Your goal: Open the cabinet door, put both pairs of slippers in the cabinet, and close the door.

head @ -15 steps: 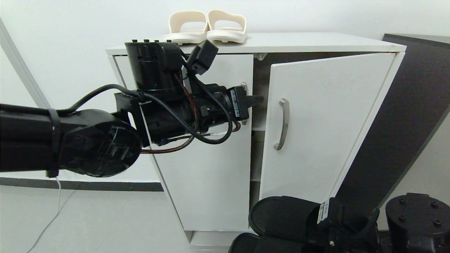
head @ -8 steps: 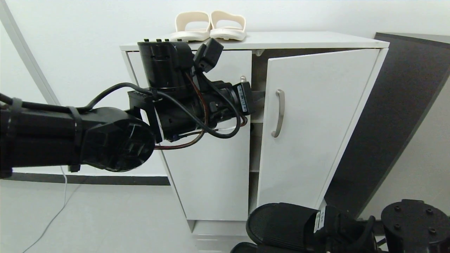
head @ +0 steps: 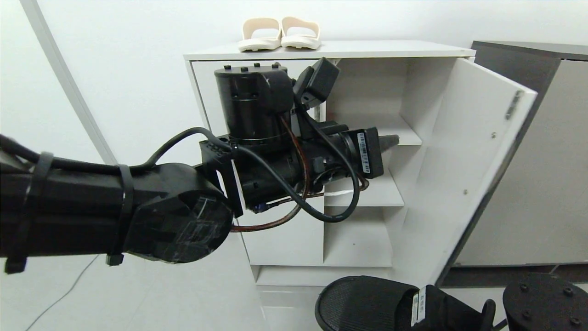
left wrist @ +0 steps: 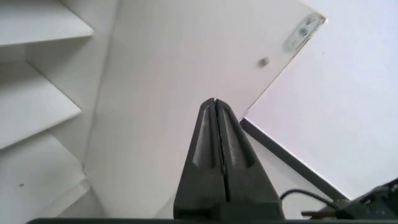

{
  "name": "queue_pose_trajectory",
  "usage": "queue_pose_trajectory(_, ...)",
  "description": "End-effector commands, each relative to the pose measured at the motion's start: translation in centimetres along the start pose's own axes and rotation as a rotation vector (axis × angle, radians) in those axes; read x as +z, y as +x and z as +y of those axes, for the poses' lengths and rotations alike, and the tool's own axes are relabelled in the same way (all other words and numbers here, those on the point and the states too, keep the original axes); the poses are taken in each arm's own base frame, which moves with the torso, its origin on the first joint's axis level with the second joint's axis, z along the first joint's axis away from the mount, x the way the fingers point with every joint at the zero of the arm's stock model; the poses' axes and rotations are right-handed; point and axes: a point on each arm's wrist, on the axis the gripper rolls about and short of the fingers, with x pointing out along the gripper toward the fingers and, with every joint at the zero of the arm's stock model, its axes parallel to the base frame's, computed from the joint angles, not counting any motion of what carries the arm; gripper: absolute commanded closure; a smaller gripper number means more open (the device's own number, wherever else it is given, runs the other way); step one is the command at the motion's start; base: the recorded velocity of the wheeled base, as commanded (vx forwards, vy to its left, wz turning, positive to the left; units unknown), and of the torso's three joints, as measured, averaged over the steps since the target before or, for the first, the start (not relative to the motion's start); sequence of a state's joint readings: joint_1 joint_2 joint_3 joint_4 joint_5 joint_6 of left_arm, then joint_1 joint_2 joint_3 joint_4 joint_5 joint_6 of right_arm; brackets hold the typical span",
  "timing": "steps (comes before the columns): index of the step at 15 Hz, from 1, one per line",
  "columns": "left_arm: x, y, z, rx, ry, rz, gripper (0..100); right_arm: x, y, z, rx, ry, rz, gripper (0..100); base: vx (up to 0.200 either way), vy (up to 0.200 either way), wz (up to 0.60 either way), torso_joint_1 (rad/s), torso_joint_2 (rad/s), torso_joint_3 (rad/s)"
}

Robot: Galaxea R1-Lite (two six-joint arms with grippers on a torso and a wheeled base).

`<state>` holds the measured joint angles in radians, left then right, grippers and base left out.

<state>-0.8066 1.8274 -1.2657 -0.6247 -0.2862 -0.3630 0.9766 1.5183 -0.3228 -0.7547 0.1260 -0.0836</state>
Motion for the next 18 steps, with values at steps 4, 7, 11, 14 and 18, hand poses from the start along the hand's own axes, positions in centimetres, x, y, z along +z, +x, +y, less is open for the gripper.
queue_pose_trajectory(4, 0.9, -1.2, 1.2, 0.079, 0.009, -0.049, 100, 0.1, 0.2, -0.4, -0.021, 0.014, 0.0, 100, 0.0, 0.0, 0.0, 0.0, 0.0, 0.0)
queue_pose_trajectory(7, 3.7, -6.3, 0.9, 0.265, 0.048, -0.151, 100, 0.4, 1.6, -3.1, -0.208, 0.068, 0.024, 100, 0.0, 0.0, 0.0, 0.0, 0.0, 0.0)
queue_pose_trajectory(11, 3.9, -17.3, -1.1, 0.515, 0.114, -0.118, 100, 2.0, 3.8, -4.9, -0.377, 0.224, -0.035, 100, 0.0, 0.0, 0.0, 0.0, 0.0, 0.0)
queue_pose_trajectory(14, 2.3, -25.2, -3.3, 0.761, 0.119, -0.169, 100, 2.8, 5.1, -6.5, -0.507, 0.283, -0.081, 100, 0.0, 0.0, 0.0, 0.0, 0.0, 0.0)
queue_pose_trajectory(18, -1.7, -32.9, -6.0, 1.078, 0.158, -0.258, 100, 2.7, 5.7, -7.6, -0.558, 0.304, -0.077, 100, 0.0, 0.0, 0.0, 0.0, 0.0, 0.0)
